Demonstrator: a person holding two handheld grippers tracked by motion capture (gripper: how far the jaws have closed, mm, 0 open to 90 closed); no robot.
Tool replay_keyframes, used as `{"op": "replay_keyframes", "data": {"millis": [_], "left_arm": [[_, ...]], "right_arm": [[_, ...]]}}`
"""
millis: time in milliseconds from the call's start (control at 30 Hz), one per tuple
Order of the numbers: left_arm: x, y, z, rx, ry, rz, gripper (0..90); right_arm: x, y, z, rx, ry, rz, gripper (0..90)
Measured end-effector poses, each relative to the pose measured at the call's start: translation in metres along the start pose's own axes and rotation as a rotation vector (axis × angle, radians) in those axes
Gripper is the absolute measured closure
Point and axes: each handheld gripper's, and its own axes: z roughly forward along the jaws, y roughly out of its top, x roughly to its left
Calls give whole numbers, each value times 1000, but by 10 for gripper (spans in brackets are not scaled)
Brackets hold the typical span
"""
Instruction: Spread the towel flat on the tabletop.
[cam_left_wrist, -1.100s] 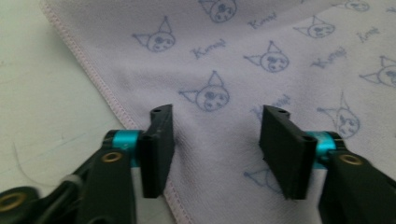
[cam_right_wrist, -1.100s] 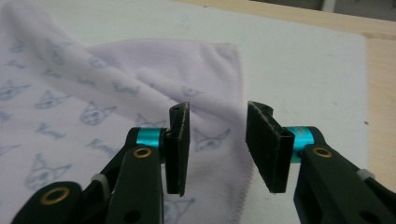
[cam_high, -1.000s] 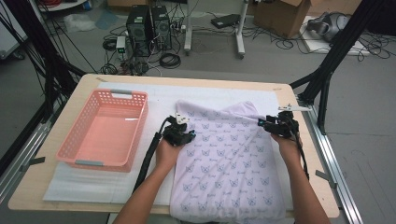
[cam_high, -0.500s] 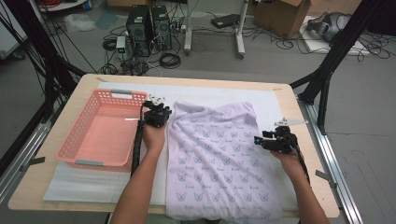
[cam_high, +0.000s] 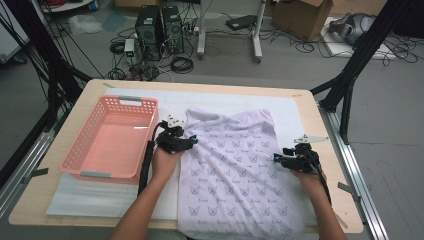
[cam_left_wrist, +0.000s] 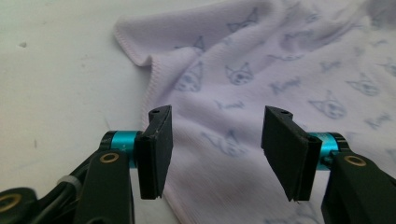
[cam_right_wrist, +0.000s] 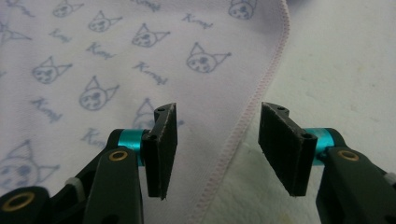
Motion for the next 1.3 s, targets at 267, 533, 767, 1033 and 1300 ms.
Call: {"op": "replay_keyframes", "data": {"millis": [267,533,767,1033,1300], "left_arm": [[-16,-31,-31,65,-89,0,412],[-30,-61,-47,75,-251,-48,387],[-36,-60,-52,116,-168,19,859],[-6,-70,-80,49,-110,-69,867],[-12,-83,-83,57,-176,-72,863]], "right_arm": [[11,-8,-17,14,-26,-21,478],[20,-24,-26,44,37,-38,537],[36,-26,-19,50,54,-53,847],[60,-24,-16,35,134,-88,856],[58,-42,-36,62,32,-55,866]]}}
